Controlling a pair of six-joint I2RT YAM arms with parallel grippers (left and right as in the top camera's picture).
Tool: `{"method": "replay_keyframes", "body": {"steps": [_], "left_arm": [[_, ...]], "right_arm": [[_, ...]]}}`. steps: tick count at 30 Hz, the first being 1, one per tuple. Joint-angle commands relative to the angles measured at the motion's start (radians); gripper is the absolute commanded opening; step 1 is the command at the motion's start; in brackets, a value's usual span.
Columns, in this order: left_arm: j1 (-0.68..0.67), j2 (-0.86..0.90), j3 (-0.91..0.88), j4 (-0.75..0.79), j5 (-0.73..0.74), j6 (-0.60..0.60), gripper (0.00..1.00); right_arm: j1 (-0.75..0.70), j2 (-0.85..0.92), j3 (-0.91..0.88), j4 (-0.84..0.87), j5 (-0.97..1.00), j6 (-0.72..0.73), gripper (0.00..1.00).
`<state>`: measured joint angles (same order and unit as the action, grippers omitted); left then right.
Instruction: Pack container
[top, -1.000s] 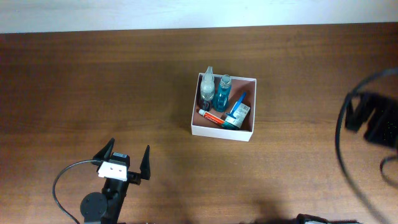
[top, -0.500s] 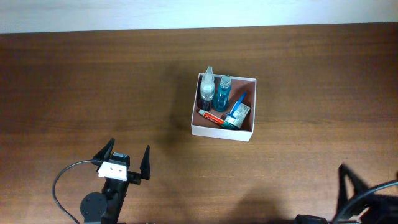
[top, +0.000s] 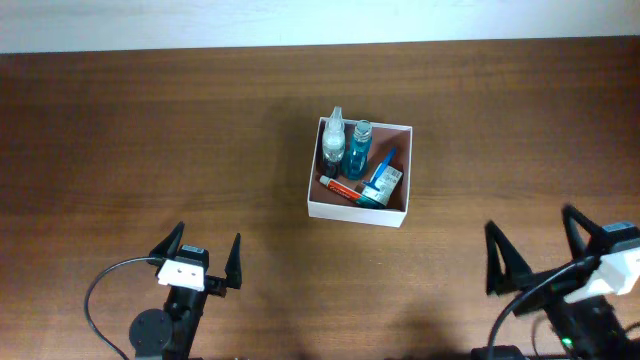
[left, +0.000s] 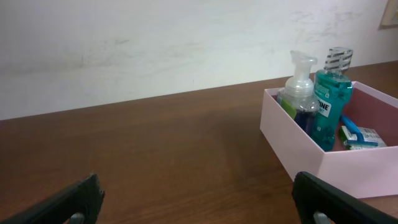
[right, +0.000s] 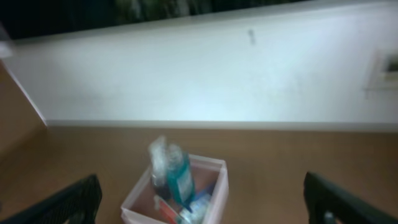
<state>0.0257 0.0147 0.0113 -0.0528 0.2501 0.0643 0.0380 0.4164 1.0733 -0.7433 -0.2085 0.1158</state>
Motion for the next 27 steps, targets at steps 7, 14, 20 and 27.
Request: {"method": "replay_keyframes", "body": {"steps": [7, 14, 20, 27], "left_arm": [[0.004, -0.010, -0.002, -0.008, -0.010, 0.013, 0.99], [0.004, -0.010, -0.002, -0.008, -0.010, 0.013, 1.00], [0.004, -0.010, -0.002, -0.008, -0.010, 0.013, 0.99], [0.004, -0.010, -0.002, -0.008, -0.010, 0.013, 0.99]], "right_arm": [[0.012, -0.227, -0.414, 0.237, -0.060, -0.006, 0.99], [0.013, -0.360, -0.639, 0.440, -0.023, -0.014, 0.99], [0.013, -0.413, -0.776, 0.550, -0.018, -0.015, 0.99], [0.012, -0.413, -0.875, 0.637, 0.056, -0.014, 0.99]]}}
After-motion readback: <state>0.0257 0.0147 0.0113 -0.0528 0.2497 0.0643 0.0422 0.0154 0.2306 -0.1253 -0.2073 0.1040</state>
